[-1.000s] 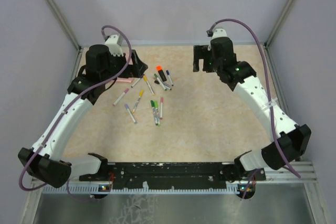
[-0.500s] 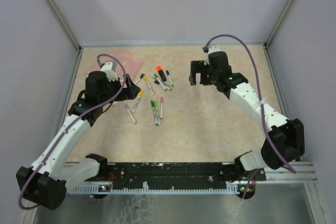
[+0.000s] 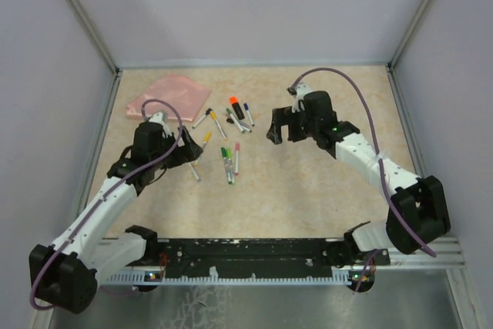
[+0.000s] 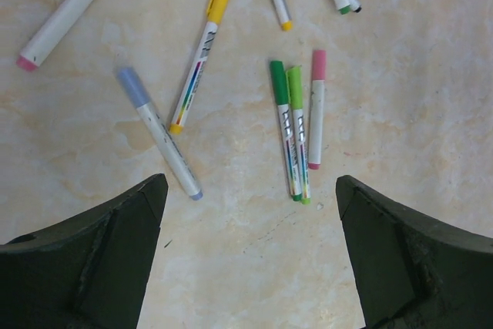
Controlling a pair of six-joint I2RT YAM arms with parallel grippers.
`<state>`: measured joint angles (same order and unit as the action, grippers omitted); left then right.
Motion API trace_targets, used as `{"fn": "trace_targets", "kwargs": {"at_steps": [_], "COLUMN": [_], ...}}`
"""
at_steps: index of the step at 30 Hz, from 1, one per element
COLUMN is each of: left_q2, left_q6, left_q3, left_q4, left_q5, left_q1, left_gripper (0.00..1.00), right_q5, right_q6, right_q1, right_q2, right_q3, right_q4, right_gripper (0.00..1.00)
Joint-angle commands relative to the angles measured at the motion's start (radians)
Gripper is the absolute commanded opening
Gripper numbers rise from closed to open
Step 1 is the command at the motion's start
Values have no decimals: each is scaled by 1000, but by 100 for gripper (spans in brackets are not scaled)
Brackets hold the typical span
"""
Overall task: Open the pen caps
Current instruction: Pick up the pen from the center of the board.
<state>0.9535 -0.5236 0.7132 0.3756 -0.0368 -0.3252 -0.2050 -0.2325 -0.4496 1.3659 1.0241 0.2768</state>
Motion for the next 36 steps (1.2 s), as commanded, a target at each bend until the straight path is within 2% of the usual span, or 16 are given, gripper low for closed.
{"fn": "trace_targets", "kwargs": {"at_steps": [1,6,7,9,10,12,24,29,36], "left_q2": [41,150,179,242,272,323,502,599,672], "left_q6": [-61,-103,-120,-145,-162,-171,-215,-261,-273], "left_q3": [-29,-15,-13,-6,-1,10,108,196,218], "left_q4": [35,94,107,122,127,117,105,203,234], "left_q5": [55,136,161,193,200,197,298,379,388], "left_q1": [9,10,10,10,10,8,-71,-97,-132], "left_gripper": [95,88,81,58,52,46,48,48,42], "right_q5": [-96,-142,-145,-154,-161,-171,-191,-190,-186], "right_q6": [-15,-40,-41,-43,-43,-42,-39,-43,-47], "right_q1": [-6,-7,-7,-7,-8,-8,-7,-8,-6], "right_q2": [-38,-36,-33,-24,-18,-8,15,12,10], "right_q3": [-39,-86,-89,-93,-92,-88,-87,-90,-96], "right_q4": [-101,-160,-165,-170,-171,-173,-186,-190,-200], "right_gripper": [98,98,98,98,98,98,98,98,98]}}
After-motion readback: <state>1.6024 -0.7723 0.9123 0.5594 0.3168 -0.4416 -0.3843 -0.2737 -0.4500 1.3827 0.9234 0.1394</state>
